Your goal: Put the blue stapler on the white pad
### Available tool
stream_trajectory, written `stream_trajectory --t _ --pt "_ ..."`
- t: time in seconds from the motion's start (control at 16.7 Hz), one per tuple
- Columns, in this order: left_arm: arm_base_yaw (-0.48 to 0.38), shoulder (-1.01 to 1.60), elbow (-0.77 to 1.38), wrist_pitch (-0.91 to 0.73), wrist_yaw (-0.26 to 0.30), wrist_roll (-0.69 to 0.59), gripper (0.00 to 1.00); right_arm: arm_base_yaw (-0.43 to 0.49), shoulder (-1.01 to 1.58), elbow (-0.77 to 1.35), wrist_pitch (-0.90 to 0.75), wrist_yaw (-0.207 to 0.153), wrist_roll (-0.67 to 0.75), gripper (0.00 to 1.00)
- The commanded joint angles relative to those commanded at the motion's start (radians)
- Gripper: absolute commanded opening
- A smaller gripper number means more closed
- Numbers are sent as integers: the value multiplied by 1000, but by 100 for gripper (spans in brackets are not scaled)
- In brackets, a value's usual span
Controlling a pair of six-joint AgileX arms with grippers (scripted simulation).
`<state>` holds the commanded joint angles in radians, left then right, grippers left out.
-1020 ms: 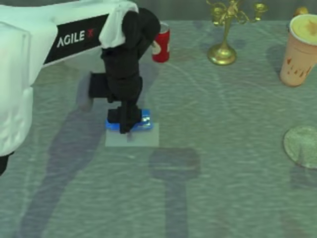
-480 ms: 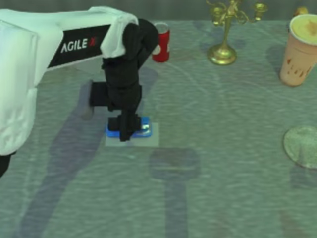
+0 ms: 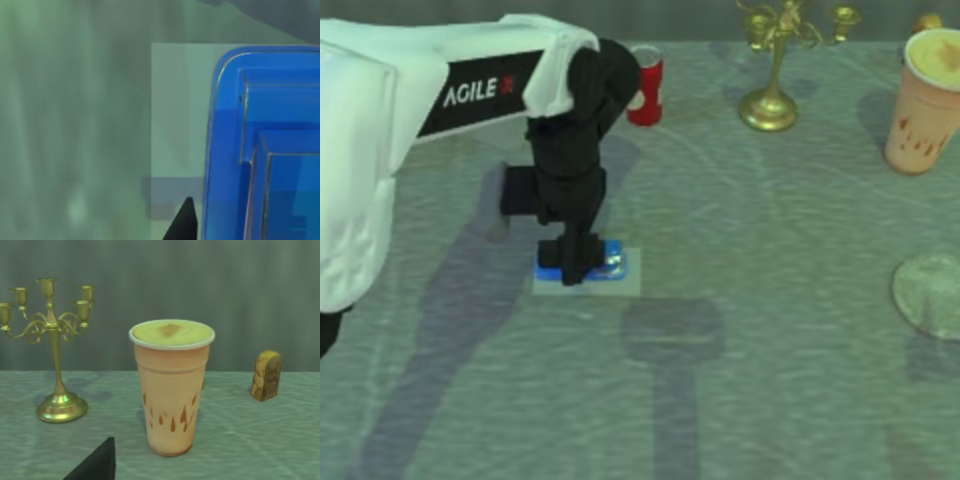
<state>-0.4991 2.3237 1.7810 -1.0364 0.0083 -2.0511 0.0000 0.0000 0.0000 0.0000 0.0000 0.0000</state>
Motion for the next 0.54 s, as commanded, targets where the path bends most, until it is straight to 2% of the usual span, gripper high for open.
stream_trajectory --t 0.18,0.54 --pt "0 0 0 0 0 0 98 0 0 0 0 0 0 100" --pt "0 0 0 0 0 0 100 0 0 0 0 0 0 100"
